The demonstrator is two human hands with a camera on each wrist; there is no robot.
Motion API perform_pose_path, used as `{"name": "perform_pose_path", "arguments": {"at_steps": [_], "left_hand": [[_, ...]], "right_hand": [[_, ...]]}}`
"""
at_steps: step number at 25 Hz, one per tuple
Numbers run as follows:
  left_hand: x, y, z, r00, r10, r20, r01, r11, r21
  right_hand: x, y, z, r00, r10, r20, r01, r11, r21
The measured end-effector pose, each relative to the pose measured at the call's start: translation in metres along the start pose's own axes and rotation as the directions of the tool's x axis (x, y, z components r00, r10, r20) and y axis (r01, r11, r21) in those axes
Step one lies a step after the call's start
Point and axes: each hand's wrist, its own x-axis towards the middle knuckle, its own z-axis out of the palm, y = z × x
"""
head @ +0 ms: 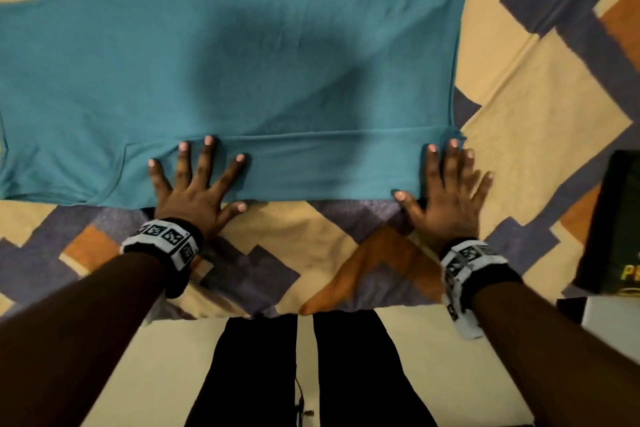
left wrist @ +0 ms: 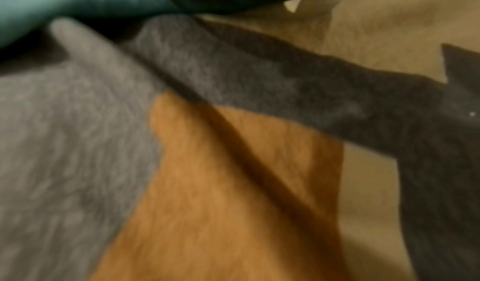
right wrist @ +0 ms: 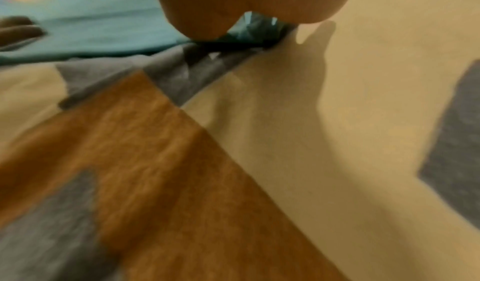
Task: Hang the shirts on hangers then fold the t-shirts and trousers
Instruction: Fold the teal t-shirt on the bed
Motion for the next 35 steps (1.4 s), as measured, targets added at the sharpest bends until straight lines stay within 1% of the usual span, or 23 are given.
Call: {"name": "perform_pose_path", "arguments": {"at_steps": [1, 2, 3, 4, 5, 6, 7, 8, 10, 12, 14, 15, 17, 19, 21, 22, 24, 27, 28, 30, 32, 34, 35], "left_hand": [[0.005, 0.002, -0.004, 1.0, 0.018, 0.019, -0.018, 1.0, -0.006], [0.012, 0.004, -0.009, 1.0, 0.012, 0.017, -0.011, 1.0, -0.023], [0.017, 0.006, -0.014, 1.0, -0.014, -0.009, 0.014, 0.999, -0.043], [0.02, 0.006, -0.017, 0.998, -0.057, -0.038, 0.054, 0.996, -0.071], [0.027, 0.001, -0.023, 0.991, -0.104, -0.081, 0.096, 0.99, -0.1], [0.037, -0.005, -0.032, 0.981, -0.148, -0.124, 0.132, 0.983, -0.127], [0.045, -0.014, -0.044, 0.97, -0.181, -0.163, 0.157, 0.976, -0.152], [0.057, -0.026, -0.058, 0.955, -0.204, -0.213, 0.172, 0.972, -0.16], [0.096, -0.057, -0.099, 0.929, -0.204, -0.309, 0.162, 0.974, -0.156], [0.135, -0.08, -0.142, 0.922, -0.12, -0.369, 0.086, 0.991, -0.106], [0.166, -0.093, -0.172, 0.913, -0.042, -0.405, 0.007, 0.996, -0.086], [0.176, -0.098, -0.181, 0.911, -0.034, -0.41, -0.018, 0.993, -0.121], [0.194, -0.106, -0.198, 0.915, -0.096, -0.392, -0.007, 0.968, -0.253], [0.209, -0.112, -0.215, 0.95, -0.112, -0.291, 0.02, 0.953, -0.302], [0.22, -0.116, -0.225, 0.979, -0.078, -0.187, 0.029, 0.967, -0.255], [0.221, -0.117, -0.227, 0.982, -0.083, -0.172, 0.041, 0.97, -0.239], [0.214, -0.119, -0.229, 0.972, -0.137, -0.193, 0.071, 0.947, -0.315], [0.175, -0.118, -0.225, 0.94, -0.21, -0.268, 0.043, 0.853, -0.52], [0.156, -0.117, -0.224, 0.923, -0.219, -0.318, 0.017, 0.846, -0.533], [0.114, -0.114, -0.214, 0.905, -0.208, -0.371, 0.01, 0.883, -0.47], [0.075, -0.103, -0.193, 0.911, -0.228, -0.344, 0.026, 0.864, -0.503], [0.044, -0.093, -0.16, 0.93, -0.217, -0.295, 0.01, 0.821, -0.571], [0.037, -0.088, -0.143, 0.934, -0.197, -0.297, -0.003, 0.829, -0.559]], "right_hand": [[0.003, -0.01, -0.003, 0.997, -0.079, 0.02, 0.08, 0.997, -0.018], [0.008, -0.016, -0.005, 0.995, -0.103, 0.015, 0.104, 0.994, -0.045], [0.014, -0.02, -0.01, 0.999, -0.051, 0.01, 0.052, 0.998, -0.047], [0.02, -0.023, -0.016, 0.999, 0.051, -0.008, -0.051, 0.998, -0.024], [0.03, -0.024, -0.023, 0.988, 0.154, -0.03, -0.154, 0.988, 0.007], [0.042, -0.026, -0.033, 0.978, 0.205, -0.041, -0.205, 0.979, 0.008], [0.053, -0.029, -0.043, 0.981, 0.186, -0.047, -0.187, 0.982, -0.011], [0.068, -0.034, -0.054, 0.99, 0.124, -0.071, -0.126, 0.992, -0.025], [0.114, -0.047, -0.079, 0.987, 0.014, -0.16, -0.021, 0.999, -0.042], [0.164, -0.058, -0.108, 0.972, -0.059, -0.226, 0.044, 0.996, -0.072], [0.208, -0.07, -0.139, 0.97, -0.114, -0.216, 0.094, 0.991, -0.099], [0.225, -0.074, -0.15, 0.976, -0.132, -0.173, 0.117, 0.989, -0.095], [0.251, -0.081, -0.169, 0.987, -0.146, -0.066, 0.142, 0.988, -0.057], [0.265, -0.083, -0.178, 0.987, -0.159, 0.002, 0.159, 0.987, -0.008], [0.275, -0.081, -0.181, 0.989, -0.146, 0.013, 0.146, 0.989, 0.016], [0.277, -0.079, -0.182, 0.991, -0.134, 0.02, 0.133, 0.991, 0.028], [0.28, -0.075, -0.184, 0.994, -0.109, 0.013, 0.109, 0.994, 0.019], [0.262, -0.066, -0.187, 0.99, -0.065, -0.122, 0.078, 0.991, 0.105], [0.247, -0.059, -0.187, 0.984, -0.038, -0.174, 0.066, 0.986, 0.155], [0.206, -0.048, -0.184, 0.974, -0.042, -0.221, 0.089, 0.974, 0.209], [0.161, -0.041, -0.176, 0.969, -0.062, -0.239, 0.115, 0.97, 0.216], [0.121, -0.037, -0.159, 0.974, -0.032, -0.226, 0.069, 0.985, 0.158], [0.107, -0.033, -0.148, 0.976, -0.022, -0.215, 0.049, 0.991, 0.125]]}}
